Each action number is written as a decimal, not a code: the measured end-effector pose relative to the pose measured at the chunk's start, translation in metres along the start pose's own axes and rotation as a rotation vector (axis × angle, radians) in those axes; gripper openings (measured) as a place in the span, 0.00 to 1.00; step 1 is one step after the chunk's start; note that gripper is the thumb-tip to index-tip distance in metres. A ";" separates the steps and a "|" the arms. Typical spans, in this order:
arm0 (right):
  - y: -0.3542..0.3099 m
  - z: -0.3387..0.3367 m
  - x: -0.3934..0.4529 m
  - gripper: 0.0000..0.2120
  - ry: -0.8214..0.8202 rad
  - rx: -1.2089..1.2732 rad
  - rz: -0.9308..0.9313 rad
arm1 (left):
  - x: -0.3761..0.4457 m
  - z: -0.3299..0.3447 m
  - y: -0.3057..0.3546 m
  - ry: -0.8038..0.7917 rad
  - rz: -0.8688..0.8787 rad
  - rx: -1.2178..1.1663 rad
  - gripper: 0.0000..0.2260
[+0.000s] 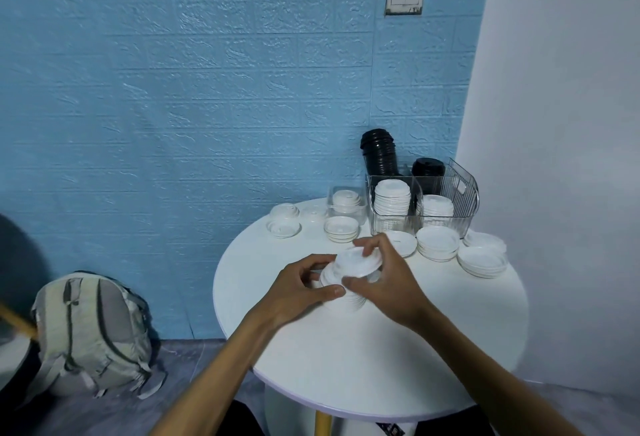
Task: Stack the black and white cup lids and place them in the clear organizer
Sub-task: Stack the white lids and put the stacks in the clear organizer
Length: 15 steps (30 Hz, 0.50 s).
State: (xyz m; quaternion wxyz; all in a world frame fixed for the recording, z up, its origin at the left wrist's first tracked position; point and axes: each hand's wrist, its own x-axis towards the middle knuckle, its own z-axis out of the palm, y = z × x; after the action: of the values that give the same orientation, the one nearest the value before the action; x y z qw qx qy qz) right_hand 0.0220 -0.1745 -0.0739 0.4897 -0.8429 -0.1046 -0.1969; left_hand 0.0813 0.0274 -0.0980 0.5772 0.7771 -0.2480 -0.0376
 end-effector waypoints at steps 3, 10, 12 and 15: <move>0.010 0.015 -0.002 0.27 -0.108 0.038 0.006 | 0.000 0.000 0.001 0.015 -0.004 -0.022 0.36; 0.020 0.015 0.002 0.26 -0.200 -0.088 0.013 | -0.003 -0.001 0.007 -0.009 0.005 -0.019 0.25; 0.021 0.015 0.002 0.25 -0.207 -0.147 0.003 | -0.003 -0.002 0.008 -0.026 -0.006 -0.036 0.25; 0.023 0.014 0.002 0.19 -0.240 -0.148 -0.019 | -0.001 -0.005 0.005 -0.059 -0.025 -0.049 0.27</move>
State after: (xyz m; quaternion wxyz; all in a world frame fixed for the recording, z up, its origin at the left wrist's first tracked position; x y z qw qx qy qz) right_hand 0.0352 -0.1737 -0.0968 0.4080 -0.8932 -0.1558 -0.1065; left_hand 0.0799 0.0310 -0.0918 0.5881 0.7643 -0.2540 -0.0736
